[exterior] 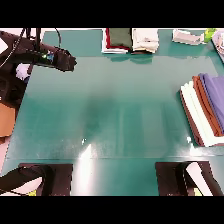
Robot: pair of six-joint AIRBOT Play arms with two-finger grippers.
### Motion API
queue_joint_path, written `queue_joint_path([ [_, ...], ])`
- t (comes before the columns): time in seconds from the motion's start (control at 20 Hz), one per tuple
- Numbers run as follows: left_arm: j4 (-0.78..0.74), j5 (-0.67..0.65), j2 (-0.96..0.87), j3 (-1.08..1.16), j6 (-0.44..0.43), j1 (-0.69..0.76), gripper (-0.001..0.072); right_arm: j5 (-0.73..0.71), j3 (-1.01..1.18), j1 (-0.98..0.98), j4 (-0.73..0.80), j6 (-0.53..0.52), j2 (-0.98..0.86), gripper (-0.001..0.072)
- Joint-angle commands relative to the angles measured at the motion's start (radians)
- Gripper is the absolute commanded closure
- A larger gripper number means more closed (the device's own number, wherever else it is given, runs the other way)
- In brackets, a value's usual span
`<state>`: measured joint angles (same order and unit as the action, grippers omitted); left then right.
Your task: Fold the shirts.
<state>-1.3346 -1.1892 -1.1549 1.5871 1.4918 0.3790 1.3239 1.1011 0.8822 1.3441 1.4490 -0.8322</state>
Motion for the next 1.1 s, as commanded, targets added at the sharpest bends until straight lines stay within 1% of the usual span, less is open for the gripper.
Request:
queue_joint_path([
  [0.0, 0.001, 0.013, -0.001, 0.0, -0.001, 0.0, 0.068, -0.023, 0.11, -0.192, -0.283, -0.002, 0.002, 0.0153],
  [0.05, -0.002, 0.021, 0.0, 0.0, -0.001, -0.003, 0.068, -0.042, 0.113, -0.293, -0.309, 0.001, 0.002, 0.0153],
  [0.25, -0.009, 0.029, 0.0, 0.0, 0.0, -0.003, 0.068, -0.107, 0.113, -0.719, -0.295, 0.001, -0.038, 0.0153],
  [0.4, -0.008, 0.029, 0.0, 0.0, 0.0, -0.003, 0.0679, -0.139, 0.113, -0.956, -0.295, 0.0, -0.117, 0.0162],
  [0.45, -0.008, 0.029, 0.0, 0.0, 0.0, -0.003, 0.068, -0.153, 0.113, -1.013, -0.295, 0.0, -0.144, 0.0193],
  [0.55, -0.008, 0.029, 0.0, 0.0, 0.0, -0.003, 0.068, -0.172, 0.113, -1.101, -0.295, 0.0, -0.193, 0.0511],
  [0.6, -0.008, 0.029, 0.0, 0.0, 0.0, -0.003, 0.068, -0.171, 0.113, -1.131, -0.295, 0.0, -0.214, 0.0699],
  [0.75, -0.008, 0.029, 0.0, 0.0, 0.0, -0.003, 0.0679, -0.171, 0.113, -1.175, -0.297, 0.0, -0.255, 0.0691],
  [1.05, -0.008, 0.029, 0.0, 0.0, 0.0, -0.003, 0.068, -0.176, 0.113, -1.173, -0.298, 0.0, -0.264, 0.0692],
])
